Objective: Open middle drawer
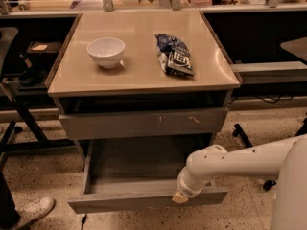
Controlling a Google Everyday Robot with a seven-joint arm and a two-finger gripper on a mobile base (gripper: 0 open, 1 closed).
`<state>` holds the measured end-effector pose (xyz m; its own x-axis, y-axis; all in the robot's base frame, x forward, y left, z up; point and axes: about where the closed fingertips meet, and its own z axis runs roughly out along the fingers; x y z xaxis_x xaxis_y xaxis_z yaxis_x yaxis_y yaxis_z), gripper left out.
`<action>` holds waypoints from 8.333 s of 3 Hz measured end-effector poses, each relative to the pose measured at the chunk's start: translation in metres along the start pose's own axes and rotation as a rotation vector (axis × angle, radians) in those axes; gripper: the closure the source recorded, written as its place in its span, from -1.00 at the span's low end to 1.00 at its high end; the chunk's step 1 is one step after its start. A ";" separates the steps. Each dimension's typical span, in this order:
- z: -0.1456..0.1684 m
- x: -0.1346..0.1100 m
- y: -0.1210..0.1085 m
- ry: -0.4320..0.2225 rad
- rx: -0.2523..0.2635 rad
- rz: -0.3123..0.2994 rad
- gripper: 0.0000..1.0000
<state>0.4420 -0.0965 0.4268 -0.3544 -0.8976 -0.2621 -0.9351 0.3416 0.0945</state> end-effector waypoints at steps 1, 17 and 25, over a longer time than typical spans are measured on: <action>-0.003 0.003 0.003 0.002 0.006 0.007 1.00; -0.014 0.060 0.089 0.028 -0.039 0.201 1.00; -0.103 0.075 0.167 0.145 0.011 0.402 1.00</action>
Offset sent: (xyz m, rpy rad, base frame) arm -0.0399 -0.0256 0.0255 -0.0117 -0.0134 -0.0697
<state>0.2588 -0.1359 0.5214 -0.6881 -0.7223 -0.0687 -0.7229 0.6742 0.1513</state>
